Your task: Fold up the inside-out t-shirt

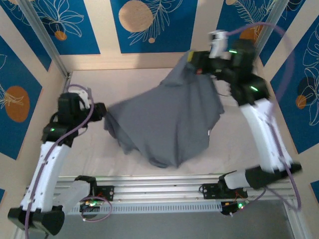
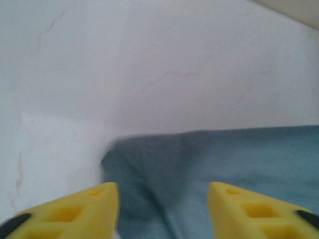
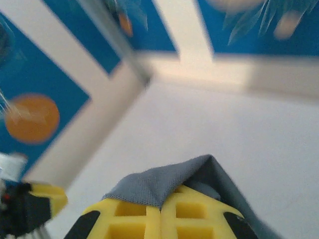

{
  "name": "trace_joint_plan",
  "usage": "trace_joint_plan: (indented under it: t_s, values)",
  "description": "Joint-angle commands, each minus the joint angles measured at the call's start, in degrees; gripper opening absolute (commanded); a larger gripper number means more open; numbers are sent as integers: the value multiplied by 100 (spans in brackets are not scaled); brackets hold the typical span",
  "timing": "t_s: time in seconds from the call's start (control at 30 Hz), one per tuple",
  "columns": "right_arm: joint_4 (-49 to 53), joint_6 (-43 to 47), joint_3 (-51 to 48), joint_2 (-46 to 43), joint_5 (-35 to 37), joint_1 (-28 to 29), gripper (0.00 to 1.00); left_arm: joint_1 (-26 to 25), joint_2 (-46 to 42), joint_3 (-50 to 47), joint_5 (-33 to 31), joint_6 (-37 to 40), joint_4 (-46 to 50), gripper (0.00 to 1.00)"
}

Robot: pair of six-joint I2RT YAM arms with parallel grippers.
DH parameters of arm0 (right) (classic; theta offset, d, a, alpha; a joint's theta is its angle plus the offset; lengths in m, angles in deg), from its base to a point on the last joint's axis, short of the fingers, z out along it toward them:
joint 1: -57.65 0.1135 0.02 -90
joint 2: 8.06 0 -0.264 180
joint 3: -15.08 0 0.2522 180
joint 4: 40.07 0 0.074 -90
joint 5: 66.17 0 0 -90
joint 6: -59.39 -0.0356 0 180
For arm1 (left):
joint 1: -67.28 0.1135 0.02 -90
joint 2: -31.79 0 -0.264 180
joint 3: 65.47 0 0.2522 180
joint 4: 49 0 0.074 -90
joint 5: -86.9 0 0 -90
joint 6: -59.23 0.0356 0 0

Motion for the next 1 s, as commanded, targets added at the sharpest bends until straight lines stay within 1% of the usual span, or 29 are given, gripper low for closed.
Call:
trace_joint_plan:
  t_s: [0.0, 0.03, 0.07, 0.1, 0.17, 0.23, 0.3, 0.37, 0.4, 0.47, 0.53, 0.57, 0.63, 0.7, 0.77, 0.83, 0.93, 0.97]
  values:
    - [874, 823, 549, 635, -310, 733, 25, 36, -221, 227, 78, -177, -633, 62]
    - [978, 980, 620, 715, -156, 872, 34, 36, -152, 237, 333, -200, -741, 63]
    - [1005, 1038, 592, 684, 145, 947, 44, 29, -43, 238, 709, -210, -898, 63]
    - [1001, 990, 477, 583, 360, 915, 50, 0, 111, 239, 1103, -227, -1053, 63]
    - [927, 684, 36, 182, 439, 611, 53, -189, 481, 259, 1637, -220, -1285, 63]
    - [700, 255, -762, -450, 386, 167, 53, -542, 998, 403, 1677, -61, -1251, 65]
    - [242, -343, -2046, -1311, 408, -339, 53, -1022, 1676, 694, 1333, 207, -1045, 70]
    - [-231, -1061, -3370, -2180, 424, -914, 54, -1294, 2392, 1000, 920, 285, -832, 76]
    - [-348, -1407, -3952, -2542, 410, -1211, 56, -1348, 2773, 1122, 757, 310, -816, 79]
    - [-346, -2091, -5114, -3298, 417, -1915, 56, -1370, 3380, 1272, 428, 362, -967, 83]
    - [-267, -2507, -6031, -3893, 451, -2422, 57, -1374, 4016, 1532, 115, 443, -1028, 85]
    - [-210, -2693, -6438, -4115, 504, -2636, 60, -1379, 4342, 1738, -6, 485, -1008, 87]
    - [-168, -2923, -6989, -4447, 504, -2850, 60, -1394, 4892, 2106, -278, 532, -971, 89]
    - [-219, -2995, -7412, -4567, 217, -2999, 60, -1397, 5310, 2382, -643, 549, -1120, 92]
    - [-409, -3079, -7679, -4510, -94, -2996, 61, -1392, 5682, 2717, -697, 563, -1119, 93]
    - [-571, -3156, -7833, -4382, -305, -2948, 63, -1398, 6031, 2968, -734, 518, -1241, 94]
    - [-564, -3186, -7819, -4105, -220, -2794, 68, -1401, 6654, 3534, -1088, 462, -1093, 93]
    - [-524, -3186, -7783, -4006, -153, -2737, 68, -1401, 6818, 3686, -1244, 441, -1052, 91]
